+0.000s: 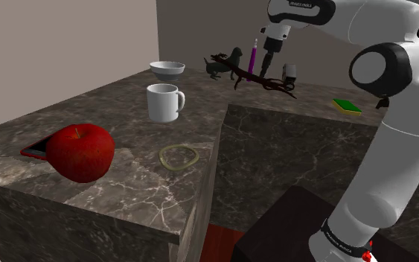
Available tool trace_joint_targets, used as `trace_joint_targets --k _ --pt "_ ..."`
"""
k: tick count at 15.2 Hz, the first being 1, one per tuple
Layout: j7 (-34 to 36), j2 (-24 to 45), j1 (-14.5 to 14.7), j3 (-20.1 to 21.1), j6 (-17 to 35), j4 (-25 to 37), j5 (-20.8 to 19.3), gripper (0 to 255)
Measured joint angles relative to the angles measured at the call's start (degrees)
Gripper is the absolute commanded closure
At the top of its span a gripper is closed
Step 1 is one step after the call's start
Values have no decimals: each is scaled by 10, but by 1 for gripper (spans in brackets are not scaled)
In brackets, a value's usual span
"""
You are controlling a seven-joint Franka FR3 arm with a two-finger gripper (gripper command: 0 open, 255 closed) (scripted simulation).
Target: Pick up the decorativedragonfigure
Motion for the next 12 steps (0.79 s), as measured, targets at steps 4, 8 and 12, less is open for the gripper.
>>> trace_joint_targets --k 4,8,12 --pt "-69 119 -46 -6 -53 159 77 0" --pt "-82 115 -43 -4 -23 125 78 0" --pt "-85 104 -36 -4 7 84 73 0"
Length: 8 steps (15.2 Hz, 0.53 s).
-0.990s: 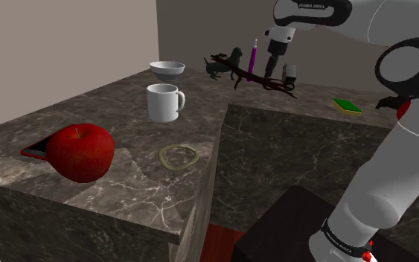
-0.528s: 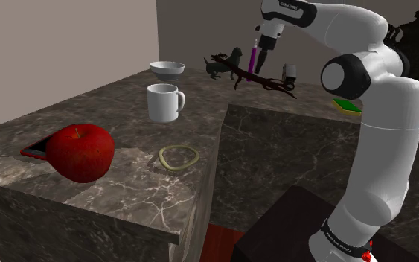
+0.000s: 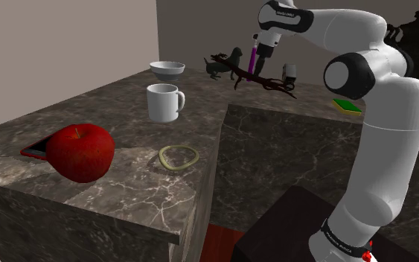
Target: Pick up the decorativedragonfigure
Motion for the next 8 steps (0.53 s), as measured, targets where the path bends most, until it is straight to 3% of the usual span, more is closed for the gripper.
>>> trace_joint_targets --k 1,8 --pt "0 0 0 0 2 -1 0 255" --pt "-1 0 0 0 3 -3 0 255"
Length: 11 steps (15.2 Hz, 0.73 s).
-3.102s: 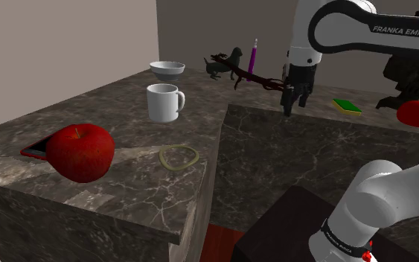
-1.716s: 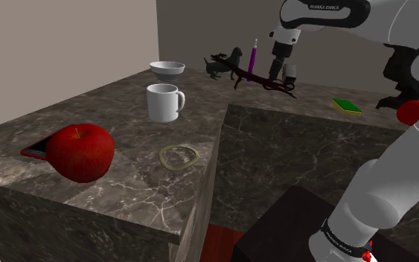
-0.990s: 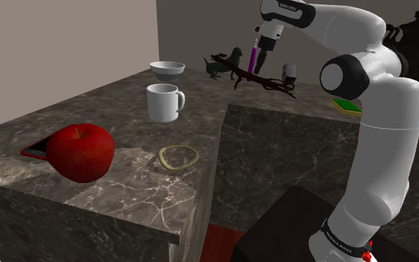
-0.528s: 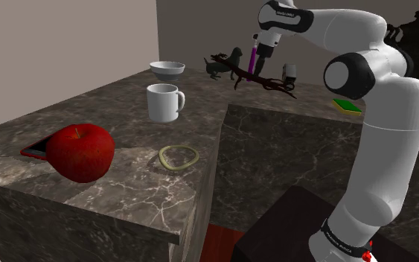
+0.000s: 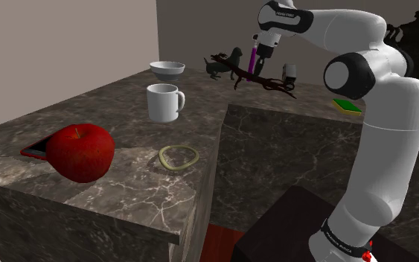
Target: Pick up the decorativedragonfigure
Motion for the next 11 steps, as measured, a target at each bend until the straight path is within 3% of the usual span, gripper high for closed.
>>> trace_joint_targets --k 6,11 --pt "2 7 -4 0 -19 26 3 255" --pt "5 42 -23 -1 -76 115 20 255"
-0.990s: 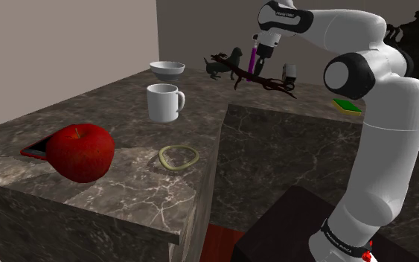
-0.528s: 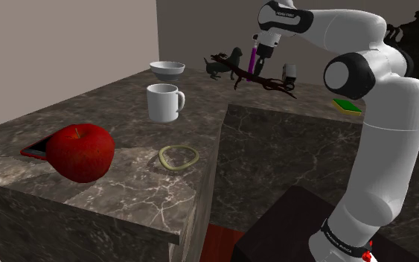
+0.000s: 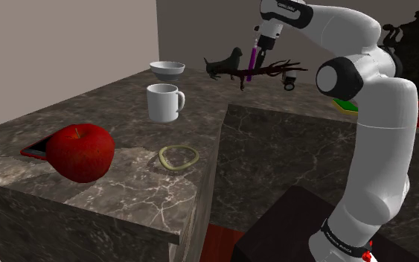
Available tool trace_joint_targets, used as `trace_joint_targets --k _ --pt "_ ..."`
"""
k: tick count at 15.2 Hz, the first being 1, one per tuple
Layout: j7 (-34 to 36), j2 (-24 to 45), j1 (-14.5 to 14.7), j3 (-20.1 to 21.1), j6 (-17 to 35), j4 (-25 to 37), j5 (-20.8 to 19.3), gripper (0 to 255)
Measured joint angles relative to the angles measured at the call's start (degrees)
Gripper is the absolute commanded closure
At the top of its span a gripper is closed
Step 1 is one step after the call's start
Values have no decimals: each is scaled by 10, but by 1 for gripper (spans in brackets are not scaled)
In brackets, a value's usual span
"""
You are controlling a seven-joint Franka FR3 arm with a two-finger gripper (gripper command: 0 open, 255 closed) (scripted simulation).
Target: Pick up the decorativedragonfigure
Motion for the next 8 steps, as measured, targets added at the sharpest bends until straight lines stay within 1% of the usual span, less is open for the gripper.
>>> trace_joint_targets --k 2,5,7,8 --pt "2 9 -6 0 -21 29 5 255" --pt "8 35 -23 2 -62 97 18 255" --pt "12 68 -45 5 -101 169 35 255" --pt "15 78 -52 7 -115 193 40 255"
